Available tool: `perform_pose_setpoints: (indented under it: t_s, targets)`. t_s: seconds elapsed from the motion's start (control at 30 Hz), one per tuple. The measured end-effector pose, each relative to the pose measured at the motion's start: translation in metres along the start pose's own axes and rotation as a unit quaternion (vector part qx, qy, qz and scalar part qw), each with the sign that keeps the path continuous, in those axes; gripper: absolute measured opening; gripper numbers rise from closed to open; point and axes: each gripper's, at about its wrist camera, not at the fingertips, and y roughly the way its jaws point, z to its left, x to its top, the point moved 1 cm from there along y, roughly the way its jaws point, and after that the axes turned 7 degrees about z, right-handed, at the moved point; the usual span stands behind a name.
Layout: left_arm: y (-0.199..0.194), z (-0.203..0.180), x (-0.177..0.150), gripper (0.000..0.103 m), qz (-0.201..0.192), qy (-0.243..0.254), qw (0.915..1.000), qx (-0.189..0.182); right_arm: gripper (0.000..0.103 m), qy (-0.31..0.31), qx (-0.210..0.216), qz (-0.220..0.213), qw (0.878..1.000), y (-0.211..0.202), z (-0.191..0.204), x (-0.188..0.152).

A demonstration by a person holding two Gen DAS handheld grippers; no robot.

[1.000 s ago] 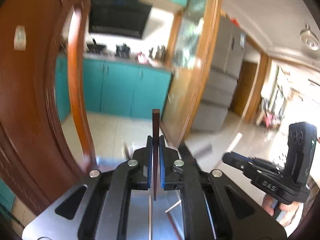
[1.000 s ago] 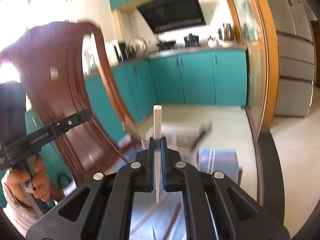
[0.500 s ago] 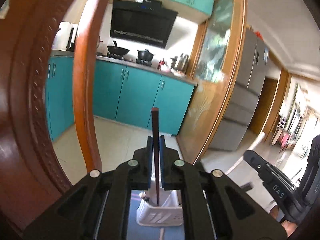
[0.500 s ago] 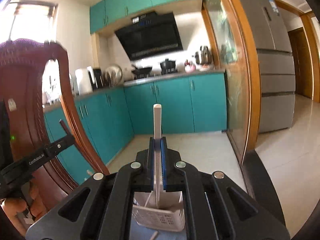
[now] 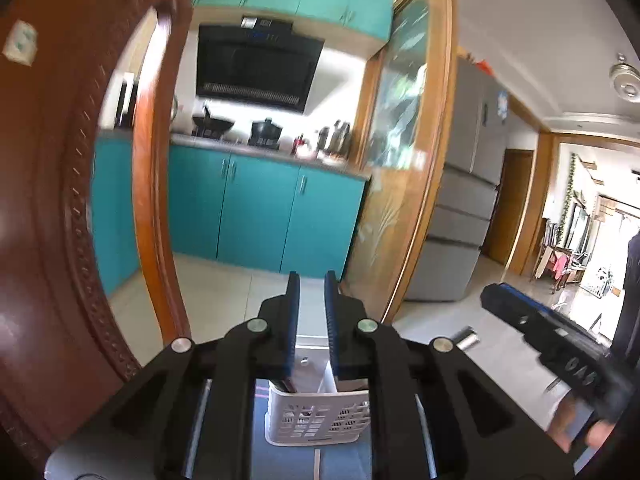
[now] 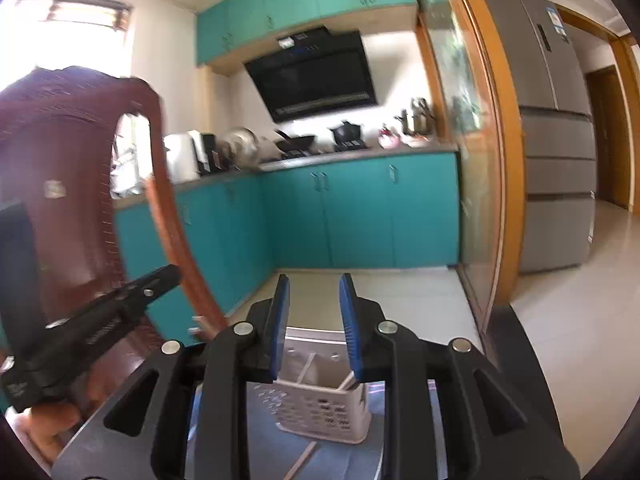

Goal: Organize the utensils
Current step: 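Open both tools to drop the chopsticks into the basket, then lower, then close the left tool on a white chopstick while the right tool grasps a dark red one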

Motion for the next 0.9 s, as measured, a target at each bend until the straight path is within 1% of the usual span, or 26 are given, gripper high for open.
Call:
perform_pose_setpoints:
  t_s: [0.07, 0.13, 0.17, 0.2, 0.23, 0.27, 0.3, 0.33, 0.37, 0.4, 0.43, 0.47, 0.5, 0.53, 0.57, 0.6, 0.63, 0.73, 0.83, 0.87, 0.9]
  targets:
    - [-0.015, -0.003, -0.008, 0.014, -0.011, 0.018, 0.9997, 0.009, 0.026, -0.02, 0.014, 0.002, 1.0, -0.017, 0.007, -0.006]
    - [-0.024, -0.002, -0.021, 0.014, -0.006, 0.022, 0.9996, 0.014, 0.026, -0.037, 0.027, 0.036, 0.998, -0.023, 0.014, -0.024]
    - [-0.025, 0.0, -0.032, 0.014, 0.007, 0.022, 0.9996, 0.017, 0.026, -0.039, 0.032, 0.058, 0.997, -0.02, 0.015, -0.032]
    - [-0.023, 0.003, -0.039, 0.014, 0.021, 0.02, 0.9994, 0.02, 0.026, -0.046, 0.039, 0.117, 0.991, -0.006, 0.016, -0.054]
    - [-0.019, 0.007, -0.05, 0.014, 0.041, 0.018, 0.9986, 0.028, 0.026, -0.048, 0.037, 0.153, 0.986, 0.005, 0.017, -0.068]
    - [-0.011, 0.013, -0.066, 0.014, 0.069, 0.012, 0.9966, 0.042, 0.026, -0.046, 0.026, 0.195, 0.979, 0.02, 0.016, -0.086]
    - [-0.006, 0.017, -0.076, 0.014, 0.089, 0.008, 0.9948, 0.05, 0.026, -0.036, 0.005, 0.253, 0.967, 0.041, 0.01, -0.113]
    - [0.002, 0.022, -0.088, 0.014, 0.116, 0.004, 0.9916, 0.058, 0.026, -0.02, -0.009, 0.299, 0.954, 0.057, 0.004, -0.135]
    - [0.012, 0.025, -0.102, 0.015, 0.149, -0.002, 0.9865, 0.068, 0.026, -0.008, -0.013, 0.33, 0.944, 0.067, 0.001, -0.148]
    - [0.017, 0.027, -0.108, 0.018, 0.166, -0.006, 0.9833, 0.074, 0.026, 0.001, -0.015, 0.367, 0.93, 0.078, -0.001, -0.165]
    - [0.022, 0.029, -0.117, 0.021, 0.187, -0.01, 0.9794, 0.076, 0.026, 0.001, -0.021, 0.389, 0.921, 0.084, -0.001, -0.176]
    - [0.025, 0.03, -0.124, 0.022, 0.2, -0.012, 0.9769, 0.073, 0.026, -0.002, -0.027, 0.397, 0.917, 0.086, 0.001, -0.182]
    - [0.027, 0.029, -0.128, 0.027, 0.206, -0.012, 0.9759, 0.07, 0.026, -0.003, -0.027, 0.401, 0.915, 0.087, 0.002, -0.186]
    - [0.029, 0.027, -0.13, 0.034, 0.21, -0.007, 0.9753, 0.069, 0.027, -0.002, -0.025, 0.41, 0.912, 0.09, 0.004, -0.19]
    - [0.029, 0.025, -0.131, 0.037, 0.21, 0.002, 0.9751, 0.071, 0.027, 0.001, -0.025, 0.414, 0.91, 0.092, 0.005, -0.193]
    - [0.029, 0.023, -0.131, 0.043, 0.209, 0.008, 0.9752, 0.073, 0.027, 0.004, -0.032, 0.42, 0.907, 0.096, 0.004, -0.196]
    - [0.03, 0.021, -0.13, 0.046, 0.208, 0.013, 0.9753, 0.073, 0.027, 0.005, -0.04, 0.425, 0.904, 0.099, 0.003, -0.198]
    - [0.029, 0.018, -0.135, 0.048, 0.218, 0.018, 0.9735, 0.067, 0.027, 0.008, -0.058, 0.434, 0.899, 0.109, 0.002, -0.204]
    - [0.037, 0.014, -0.146, 0.048, 0.237, 0.022, 0.9691, 0.064, 0.026, 0.009, -0.062, 0.429, 0.901, 0.112, 0.002, -0.204]
    - [0.037, 0.013, -0.148, 0.048, 0.242, 0.022, 0.968, 0.064, 0.024, 0.012, -0.064, 0.427, 0.902, 0.113, 0.001, -0.203]
    - [0.039, 0.012, -0.15, 0.05, 0.248, 0.021, 0.9664, 0.065, 0.018, 0.014, -0.064, 0.425, 0.903, 0.113, -0.001, -0.203]
